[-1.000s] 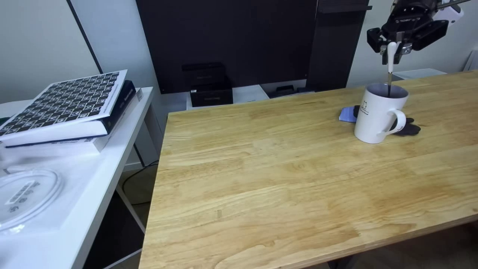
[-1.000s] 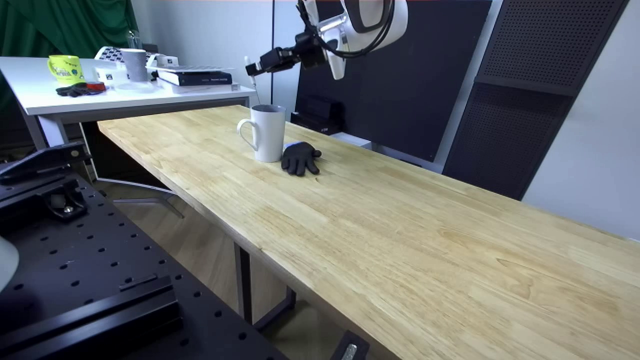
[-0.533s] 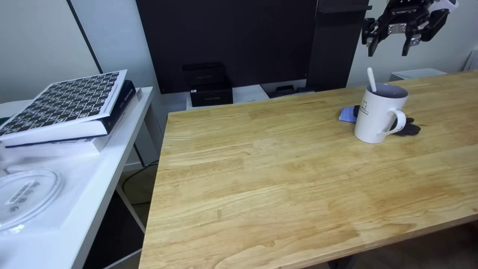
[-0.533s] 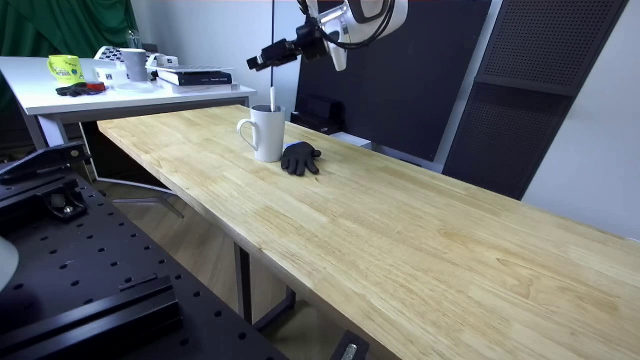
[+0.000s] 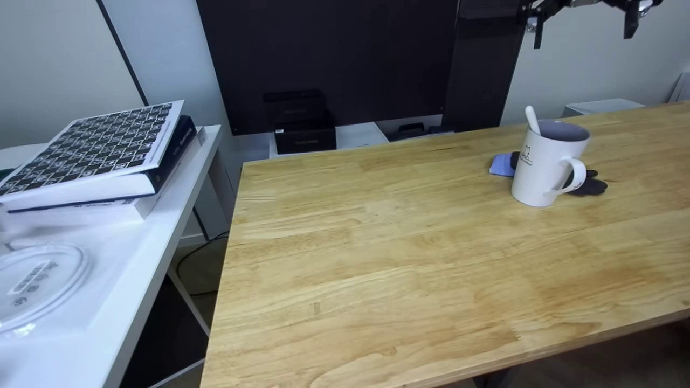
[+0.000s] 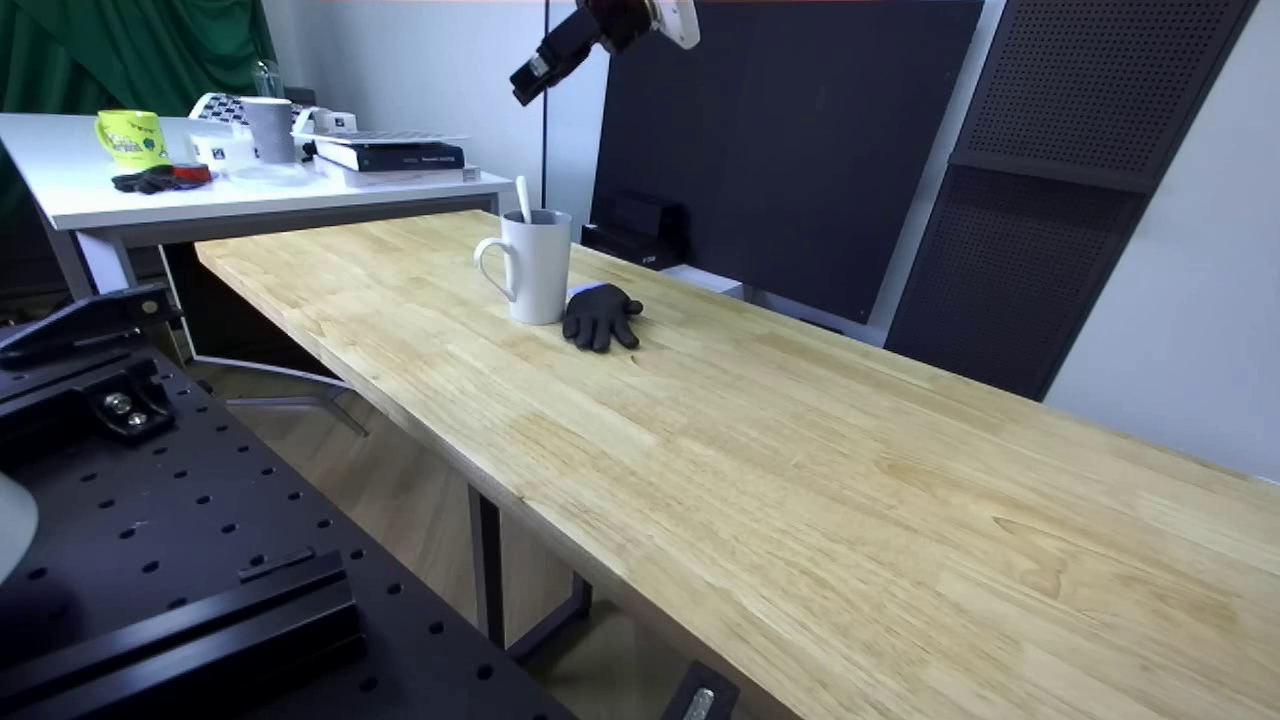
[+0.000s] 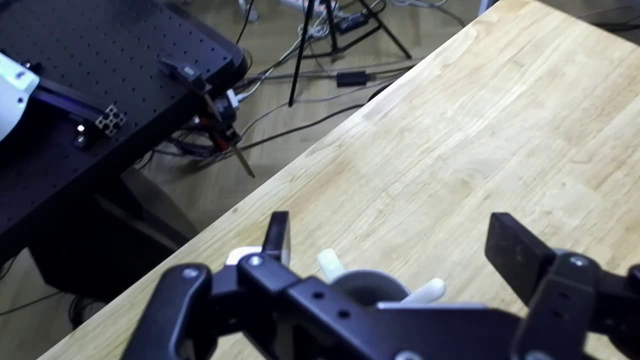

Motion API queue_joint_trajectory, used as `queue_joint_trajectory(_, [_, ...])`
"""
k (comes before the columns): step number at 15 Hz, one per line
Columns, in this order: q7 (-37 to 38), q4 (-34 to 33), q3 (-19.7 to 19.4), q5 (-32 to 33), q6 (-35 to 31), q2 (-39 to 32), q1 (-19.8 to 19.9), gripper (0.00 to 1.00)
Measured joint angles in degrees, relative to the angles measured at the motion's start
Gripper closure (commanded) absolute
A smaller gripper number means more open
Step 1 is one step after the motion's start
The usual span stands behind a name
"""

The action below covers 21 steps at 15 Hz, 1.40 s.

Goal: Put the spoon in the mug

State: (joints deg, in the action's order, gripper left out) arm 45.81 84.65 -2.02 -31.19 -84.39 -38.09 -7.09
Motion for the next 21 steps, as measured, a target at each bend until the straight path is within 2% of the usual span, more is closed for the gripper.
queue_joint_trajectory(8, [-0.25, 0.32, 0.39, 22.8, -1.76, 9.26, -5.45, 0.0])
queue_joint_trajectory(11, [-1.32, 3.59, 1.21, 29.85, -6.87, 13.6, -7.14, 0.0])
queue_joint_trajectory(13, [-2.92, 7.2, 1.95, 32.95, -13.04, 16.9, -7.39, 0.0])
queue_joint_trajectory(17, [-10.21, 15.37, 2.99, 33.78, -26.82, 22.98, -6.18, 0.0])
queue_joint_trajectory(21, [-24.44, 21.48, 4.57, 27.0, -35.38, 26.71, -2.89, 0.0])
